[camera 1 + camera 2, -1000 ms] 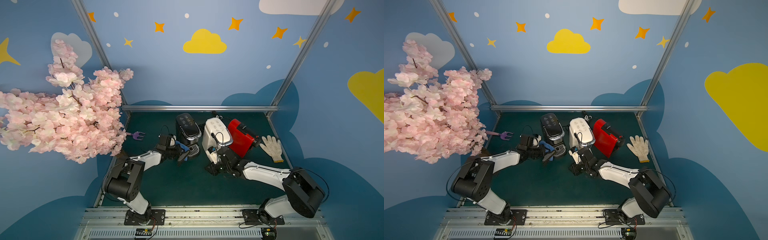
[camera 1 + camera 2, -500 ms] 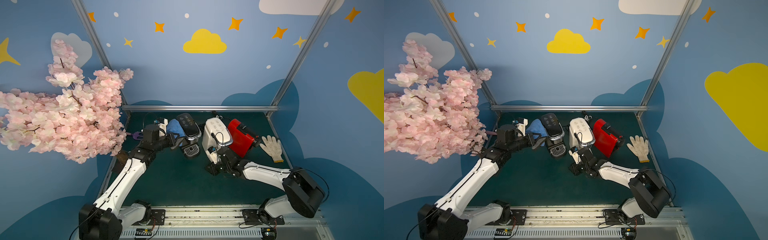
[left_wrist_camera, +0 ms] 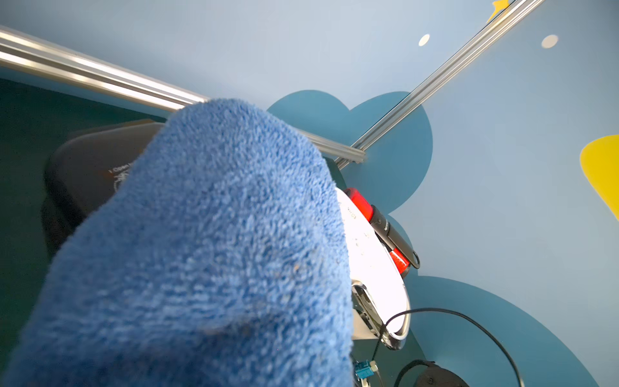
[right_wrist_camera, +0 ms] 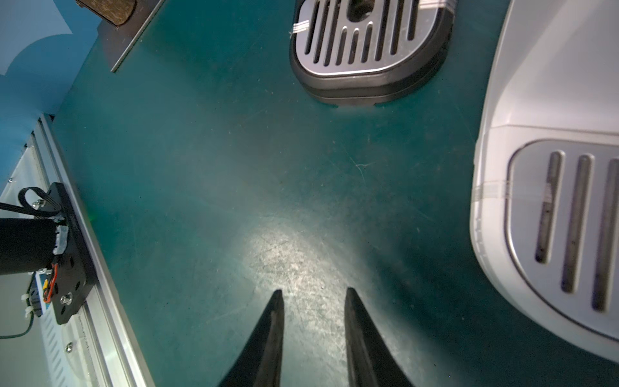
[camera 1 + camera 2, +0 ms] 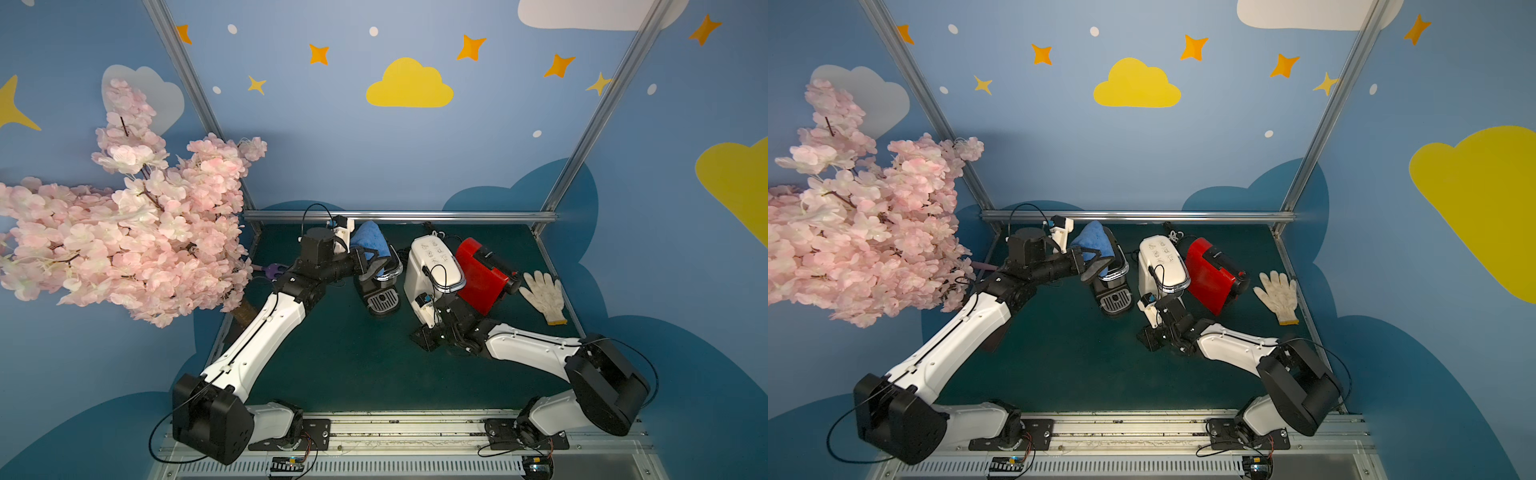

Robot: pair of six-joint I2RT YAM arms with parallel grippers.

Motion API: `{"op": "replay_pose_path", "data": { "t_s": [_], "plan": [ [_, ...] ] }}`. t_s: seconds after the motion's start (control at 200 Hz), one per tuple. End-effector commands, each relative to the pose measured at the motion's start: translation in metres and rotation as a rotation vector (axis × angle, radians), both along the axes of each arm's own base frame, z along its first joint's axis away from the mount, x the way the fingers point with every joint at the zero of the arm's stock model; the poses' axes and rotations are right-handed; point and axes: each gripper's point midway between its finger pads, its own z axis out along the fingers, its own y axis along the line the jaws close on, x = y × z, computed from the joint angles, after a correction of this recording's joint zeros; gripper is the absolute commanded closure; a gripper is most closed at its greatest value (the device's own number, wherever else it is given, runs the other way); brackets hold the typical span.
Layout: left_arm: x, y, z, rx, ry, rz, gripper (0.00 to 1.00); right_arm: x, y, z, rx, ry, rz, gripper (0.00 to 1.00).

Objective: Wipe the surface of a coffee machine
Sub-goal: Wipe the dirt from the surface of the coffee machine.

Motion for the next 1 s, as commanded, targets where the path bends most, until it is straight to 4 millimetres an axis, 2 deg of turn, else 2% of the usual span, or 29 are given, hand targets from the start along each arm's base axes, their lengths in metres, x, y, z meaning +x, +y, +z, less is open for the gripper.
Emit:
{"op": "replay_pose_path", "data": {
  "t_s": [0.0,0.14,0.24,0.486,0.551,0.651,0.801,0.996],
  "plan": [
    [0.014,-0.007,-0.005,0.033,-0.017,-0.026,0.97,0.001,-0.002,0.008,0.016,-0.017,-0.008,0.68],
    [0.036,-0.012,-0.034,0.154,0.039,-0.065,0.97,0.001,-0.001,0.007,0.016,-0.010,-0.003,0.68],
    [0.053,-0.004,-0.052,0.227,0.095,-0.068,0.97,0.000,0.000,0.007,0.023,-0.005,-0.001,0.68],
    [0.090,0.049,-0.086,0.246,0.118,0.094,0.96,0.000,0.001,0.006,0.020,0.000,-0.001,0.68],
    [0.099,0.058,-0.096,0.223,0.136,0.108,0.96,0.000,0.001,0.006,0.020,0.002,0.001,0.68],
    [0.112,0.056,-0.107,0.180,0.173,0.073,0.96,0.000,0.003,0.005,0.024,0.009,0.004,0.68],
    [0.135,0.059,-0.127,0.214,0.206,0.065,0.96,0.000,0.003,0.005,0.018,0.010,0.006,0.68],
    [0.150,0.058,-0.146,0.221,0.213,0.043,0.97,0.000,0.002,0.003,0.008,0.013,0.008,0.68]
  ]
}}
